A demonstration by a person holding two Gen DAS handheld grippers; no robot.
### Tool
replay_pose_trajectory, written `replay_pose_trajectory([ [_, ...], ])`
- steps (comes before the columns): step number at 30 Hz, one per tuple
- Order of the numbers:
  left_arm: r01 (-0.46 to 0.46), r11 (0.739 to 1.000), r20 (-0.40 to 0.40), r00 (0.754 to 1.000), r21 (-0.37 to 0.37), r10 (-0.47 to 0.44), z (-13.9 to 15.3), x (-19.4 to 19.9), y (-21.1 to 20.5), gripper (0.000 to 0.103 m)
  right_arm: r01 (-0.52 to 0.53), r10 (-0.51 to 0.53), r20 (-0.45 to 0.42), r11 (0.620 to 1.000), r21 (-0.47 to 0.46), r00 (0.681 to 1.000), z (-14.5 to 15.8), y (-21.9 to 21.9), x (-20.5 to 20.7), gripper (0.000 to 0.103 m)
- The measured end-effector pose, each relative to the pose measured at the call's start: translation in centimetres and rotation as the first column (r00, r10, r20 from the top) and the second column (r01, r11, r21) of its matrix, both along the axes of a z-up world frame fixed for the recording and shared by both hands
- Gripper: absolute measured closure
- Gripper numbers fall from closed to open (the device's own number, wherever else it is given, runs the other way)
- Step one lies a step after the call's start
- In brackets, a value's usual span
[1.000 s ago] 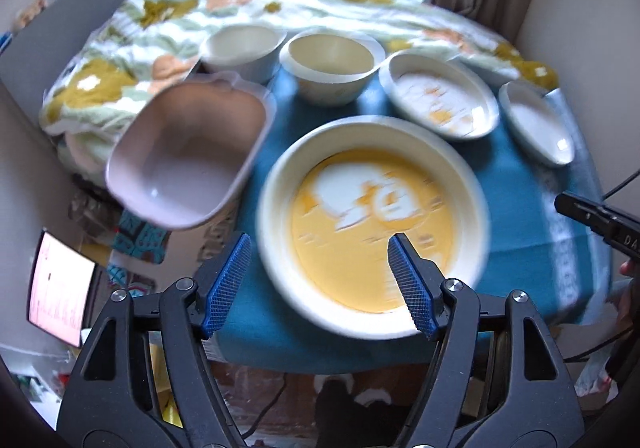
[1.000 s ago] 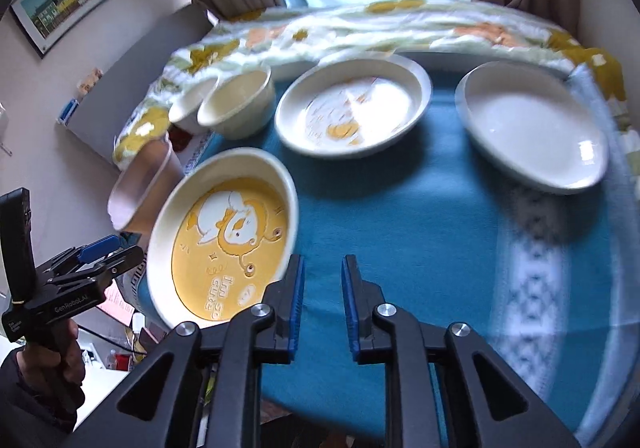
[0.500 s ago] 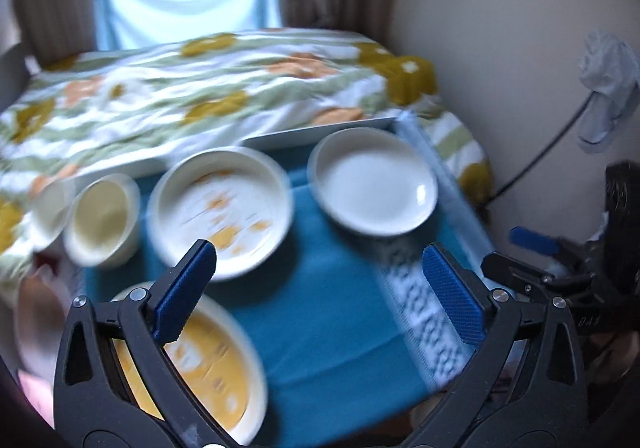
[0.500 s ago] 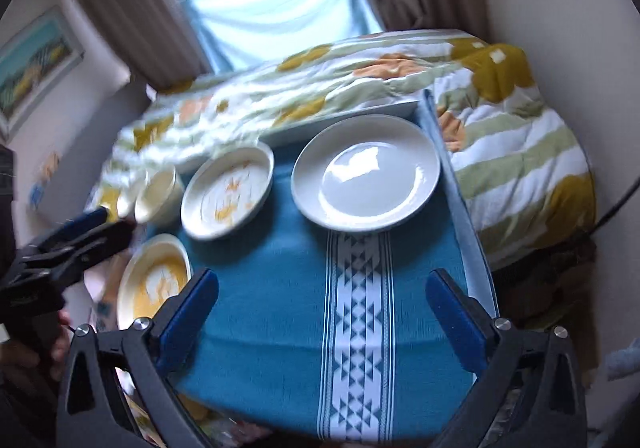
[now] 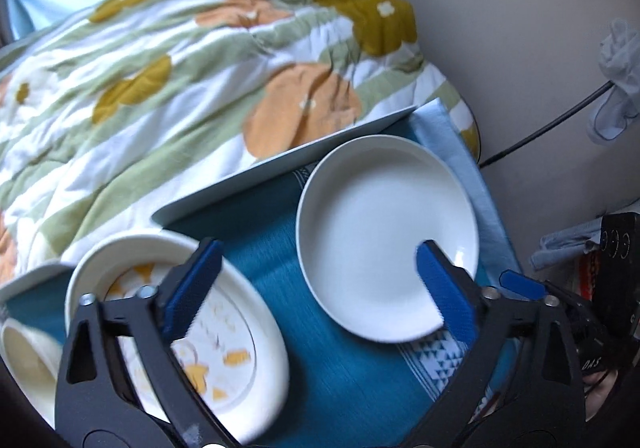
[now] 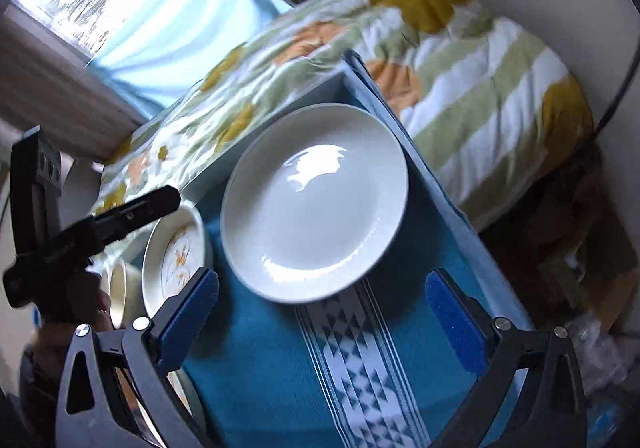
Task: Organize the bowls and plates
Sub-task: 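Reach to the plain white plate and grasp its rim with the right gripper, then carry the white plate and lower it onto the yellow duck-print plate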
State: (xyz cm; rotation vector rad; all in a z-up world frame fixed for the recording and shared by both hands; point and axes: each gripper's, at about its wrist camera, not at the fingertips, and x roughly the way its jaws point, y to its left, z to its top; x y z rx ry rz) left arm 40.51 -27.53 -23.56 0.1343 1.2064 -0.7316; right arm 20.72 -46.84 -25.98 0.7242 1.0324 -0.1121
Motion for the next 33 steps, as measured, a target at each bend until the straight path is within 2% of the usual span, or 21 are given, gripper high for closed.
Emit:
replay_pose_trajectory([
  [2,0.026,0.999,-0.033,0.999,0.019,-0.025,-1.7,1.2,-0.8,0.025,0.035,-0.035,-0.021,0.999,0.004,0.999,-1.0,-0.5,0.6,0.0],
  [4,0.059,0.997,-0.063,0.996,0.042,-0.056,-3.1,2.0,-1.7,0.035,0.056,-0.057,-0.062,0.998,-0.008,0.996,-2.1,-0.9,1.3,0.006],
  [6,0.083,0.996,-0.086,0.993,0.043,-0.079,-4.2,2.5,-2.2,0.049,0.068,-0.067,-0.077,0.998,0.006,0.995,-2.8,-1.3,1.8,0.021],
  [7,0.093,0.995,-0.101,0.991,0.042,-0.088,-4.7,2.8,-2.6,0.052,0.074,-0.073,-0.085,0.997,0.009,0.994,-3.2,-1.4,2.0,0.025],
  [9,0.109,0.993,-0.115,0.988,0.037,-0.104,-5.3,2.9,-3.0,0.057,0.086,-0.085,-0.09,0.996,0.009,0.992,-3.5,-1.7,2.2,0.04],
  [10,0.117,0.992,-0.117,0.987,0.037,-0.112,-5.4,2.9,-3.1,0.06,0.096,-0.095,-0.092,0.995,0.005,0.991,-3.6,-1.7,2.1,0.043],
  [12,0.135,0.99,-0.128,0.983,0.043,-0.128,-5.9,3.0,-3.5,0.075,0.112,-0.112,-0.091,0.994,-0.002,0.99,-3.7,-1.8,2.0,0.052],
  [13,0.138,0.989,-0.134,0.982,0.047,-0.131,-6.2,3.1,-3.6,0.078,0.116,-0.116,-0.09,0.993,-0.006,0.989,-3.7,-1.8,2.1,0.055],
  [14,0.14,0.989,-0.138,0.982,0.049,-0.132,-6.3,3.1,-3.6,0.083,0.117,-0.117,-0.09,0.993,-0.007,0.989,-3.6,-1.7,2.1,0.063],
  [15,0.141,0.989,-0.135,0.982,0.055,-0.133,-6.4,3.2,-3.6,0.085,0.121,-0.122,-0.096,0.993,-0.013,0.988,-3.6,-1.8,2.2,0.069],
  [17,0.146,0.988,-0.137,0.981,0.053,-0.138,-6.5,3.3,-3.6,0.086,0.131,-0.133,-0.099,0.991,-0.022,0.986,-3.5,-1.8,1.9,0.073],
  [21,0.145,0.988,-0.129,0.982,0.054,-0.137,-6.5,3.3,-3.5,0.086,0.142,-0.148,-0.116,0.988,-0.054,0.982,-3.5,-1.8,1.7,0.087],
  [33,0.144,0.986,-0.021,0.99,0.085,-0.143,-4.2,1.9,-3.6,0.086,0.124,-0.13,-0.075,0.99,-0.072,0.989,-2.6,-2.0,1.6,0.087],
])
